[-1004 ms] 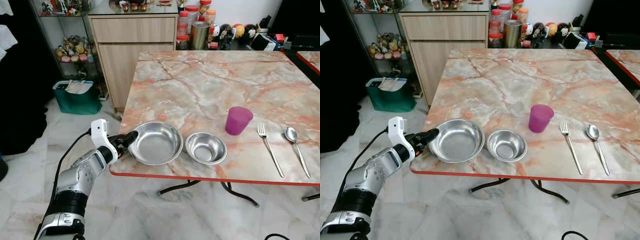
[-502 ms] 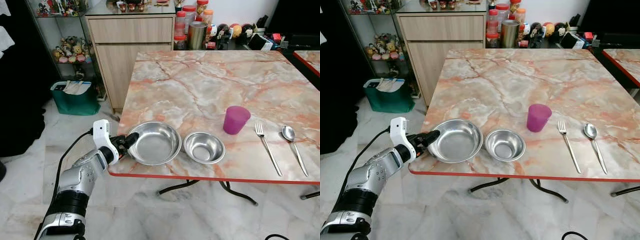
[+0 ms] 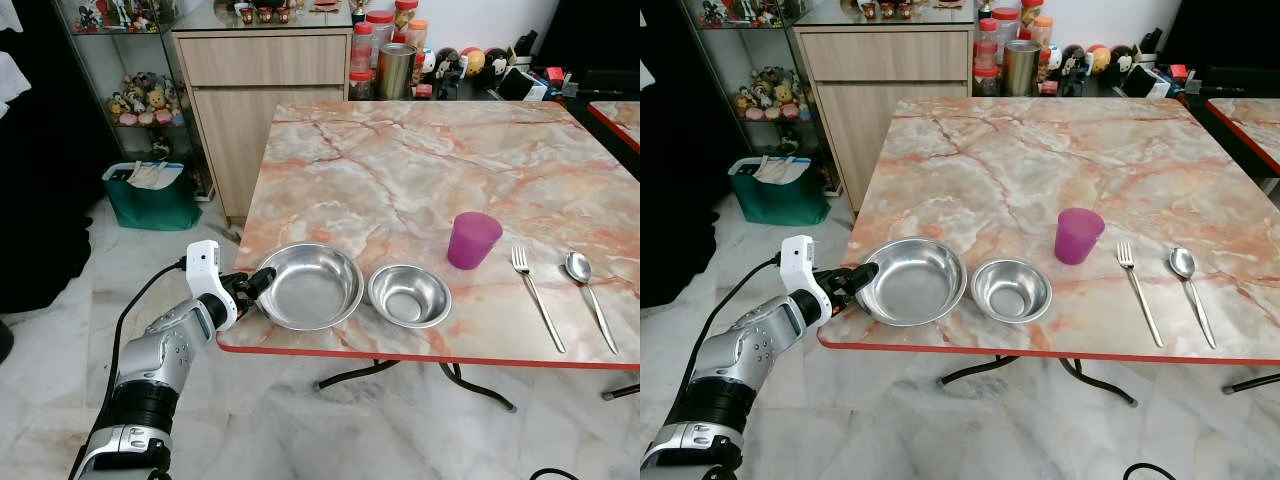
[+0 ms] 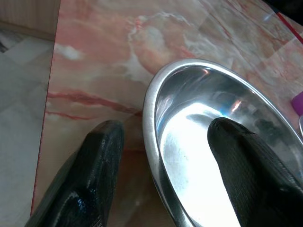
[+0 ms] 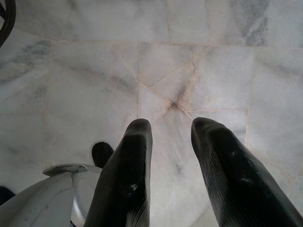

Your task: Setting the table

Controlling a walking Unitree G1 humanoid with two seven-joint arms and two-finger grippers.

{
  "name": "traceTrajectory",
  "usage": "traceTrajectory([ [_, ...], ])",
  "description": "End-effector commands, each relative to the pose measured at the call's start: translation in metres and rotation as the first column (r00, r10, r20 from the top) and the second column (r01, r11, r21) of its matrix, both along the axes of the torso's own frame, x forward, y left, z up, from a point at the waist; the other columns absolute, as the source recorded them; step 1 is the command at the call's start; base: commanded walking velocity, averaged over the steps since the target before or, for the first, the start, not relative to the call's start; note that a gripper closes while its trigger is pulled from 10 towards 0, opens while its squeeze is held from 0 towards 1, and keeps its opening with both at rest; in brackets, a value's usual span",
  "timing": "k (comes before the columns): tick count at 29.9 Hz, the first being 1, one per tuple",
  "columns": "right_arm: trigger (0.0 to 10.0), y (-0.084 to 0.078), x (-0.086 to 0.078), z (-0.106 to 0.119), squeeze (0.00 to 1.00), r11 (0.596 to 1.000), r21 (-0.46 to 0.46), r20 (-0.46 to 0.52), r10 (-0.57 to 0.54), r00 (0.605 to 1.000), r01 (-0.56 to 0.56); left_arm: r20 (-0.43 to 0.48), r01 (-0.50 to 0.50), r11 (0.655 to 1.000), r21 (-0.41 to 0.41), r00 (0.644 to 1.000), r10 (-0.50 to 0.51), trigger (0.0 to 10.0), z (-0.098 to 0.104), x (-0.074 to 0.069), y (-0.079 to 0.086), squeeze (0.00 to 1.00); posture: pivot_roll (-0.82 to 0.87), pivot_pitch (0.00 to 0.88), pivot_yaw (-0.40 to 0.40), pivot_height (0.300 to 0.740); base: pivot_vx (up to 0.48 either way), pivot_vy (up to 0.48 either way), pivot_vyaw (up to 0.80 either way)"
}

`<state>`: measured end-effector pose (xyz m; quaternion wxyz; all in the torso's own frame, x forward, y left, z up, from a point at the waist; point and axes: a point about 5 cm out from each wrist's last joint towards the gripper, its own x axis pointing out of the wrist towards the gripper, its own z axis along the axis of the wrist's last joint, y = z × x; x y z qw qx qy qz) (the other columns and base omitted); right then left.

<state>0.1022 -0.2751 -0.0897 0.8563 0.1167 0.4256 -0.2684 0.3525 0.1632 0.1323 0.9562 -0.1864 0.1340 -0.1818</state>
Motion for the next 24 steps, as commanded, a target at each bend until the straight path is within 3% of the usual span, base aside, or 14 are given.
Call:
traceTrajectory([
  [1,10.0,0.0001,-0.0028,-0.0007,0.0,1.0,0.001,-0.004,-0.014,1.0,0.014,-0.025,-0.002,1.0,0.016,1.0,0.003,10.0,-0.0045,-0.0017,0.001,0.0,0.09,0.116,0.011,0.74,0.0,0.0,0.0],
  [24,10.0,-0.0002,-0.0021,-0.0005,0.0,1.0,0.001,-0.003,-0.016,1.0,0.016,-0.07,0.005,0.999,0.054,0.998,-0.001,10.0,-0.0084,-0.0016,-0.0027,0.0,0.09,0.118,0.011,0.74,0.0,0.0,0.0],
])
